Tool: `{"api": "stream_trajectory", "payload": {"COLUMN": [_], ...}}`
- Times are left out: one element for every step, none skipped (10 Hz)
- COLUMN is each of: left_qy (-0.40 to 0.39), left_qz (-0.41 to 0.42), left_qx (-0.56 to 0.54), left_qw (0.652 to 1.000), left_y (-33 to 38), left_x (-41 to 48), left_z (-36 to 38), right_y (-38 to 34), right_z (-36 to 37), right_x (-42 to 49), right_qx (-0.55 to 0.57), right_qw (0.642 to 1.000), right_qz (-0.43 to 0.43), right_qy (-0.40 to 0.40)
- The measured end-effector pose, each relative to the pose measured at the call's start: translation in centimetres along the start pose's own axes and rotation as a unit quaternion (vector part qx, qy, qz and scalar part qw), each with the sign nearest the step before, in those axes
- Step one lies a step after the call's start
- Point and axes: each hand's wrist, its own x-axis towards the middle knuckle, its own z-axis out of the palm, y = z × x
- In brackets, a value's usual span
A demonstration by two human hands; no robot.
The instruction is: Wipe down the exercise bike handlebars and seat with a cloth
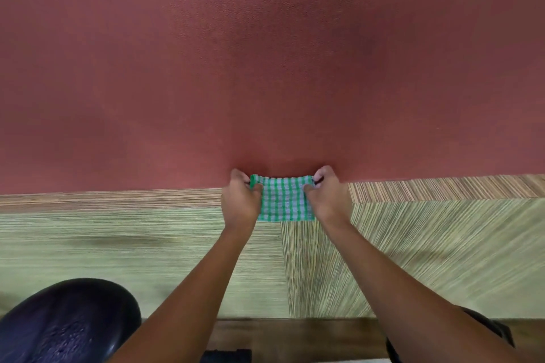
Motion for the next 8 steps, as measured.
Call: {"api": "stream_trajectory", "payload": {"left_qy": [0.034, 0.025, -0.006, -0.042, -0.065, -0.061, -0.059, -0.073], "left_qz": [0.120, 0.272, 0.286, 0.251, 0.230, 0.214, 0.197, 0.179], "left_qx": [0.067, 0.200, 0.244, 0.264, 0.258, 0.261, 0.259, 0.276], "left_qw": [0.990, 0.941, 0.927, 0.930, 0.936, 0.939, 0.944, 0.942], "left_y": [-0.7, -1.6, -2.2, -2.3, -1.5, -0.6, -0.4, -0.5], "left_x": [-0.4, -0.4, -0.3, -0.7, -1.1, -2.0, -4.0, -5.8], "left_z": [0.3, 0.4, 0.2, -0.2, -0.9, -2.5, -4.7, -6.9], "right_y": [0.8, 1.2, 1.2, 0.8, -0.1, -1.1, -1.4, -1.7], "right_z": [0.3, 0.6, 0.8, 0.8, -0.1, -1.8, -3.3, -4.1], "right_x": [-0.4, -0.7, -0.8, -1.4, -2.0, -3.6, -6.3, -8.6], "right_qx": [-0.020, -0.056, -0.105, -0.136, -0.151, -0.114, -0.088, -0.051], "right_qw": [0.995, 0.977, 0.972, 0.969, 0.973, 0.982, 0.987, 0.990], "right_qz": [-0.099, -0.207, -0.206, -0.199, -0.165, -0.137, -0.123, -0.096], "right_qy": [0.014, -0.012, -0.044, -0.050, -0.063, -0.061, -0.061, -0.085]}}
